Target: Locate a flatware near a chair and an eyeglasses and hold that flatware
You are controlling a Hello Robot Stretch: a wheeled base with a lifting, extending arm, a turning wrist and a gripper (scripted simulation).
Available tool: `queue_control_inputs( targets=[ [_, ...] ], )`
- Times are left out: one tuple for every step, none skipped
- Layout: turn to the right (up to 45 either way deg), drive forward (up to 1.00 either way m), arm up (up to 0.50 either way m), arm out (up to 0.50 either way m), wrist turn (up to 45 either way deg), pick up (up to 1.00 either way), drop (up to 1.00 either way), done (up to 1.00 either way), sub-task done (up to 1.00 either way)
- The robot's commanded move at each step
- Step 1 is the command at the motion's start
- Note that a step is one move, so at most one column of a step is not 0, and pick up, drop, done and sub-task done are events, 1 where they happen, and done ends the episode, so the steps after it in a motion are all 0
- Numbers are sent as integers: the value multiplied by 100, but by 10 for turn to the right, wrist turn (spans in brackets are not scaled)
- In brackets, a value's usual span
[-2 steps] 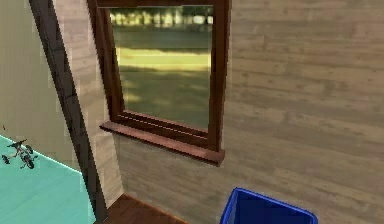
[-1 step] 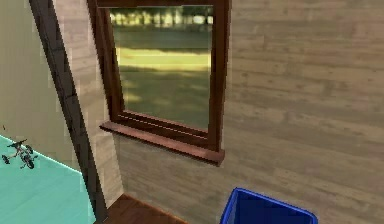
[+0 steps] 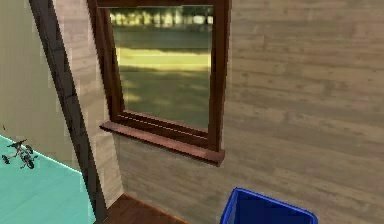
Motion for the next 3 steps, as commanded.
queue_control_inputs(
  targets=[
    [0,0,0,0,0,100,0,0,0],
    [0,0,10,0,0,0,0,0,0],
    [0,0,0,0,0,0,0,100,0]
  ],
)
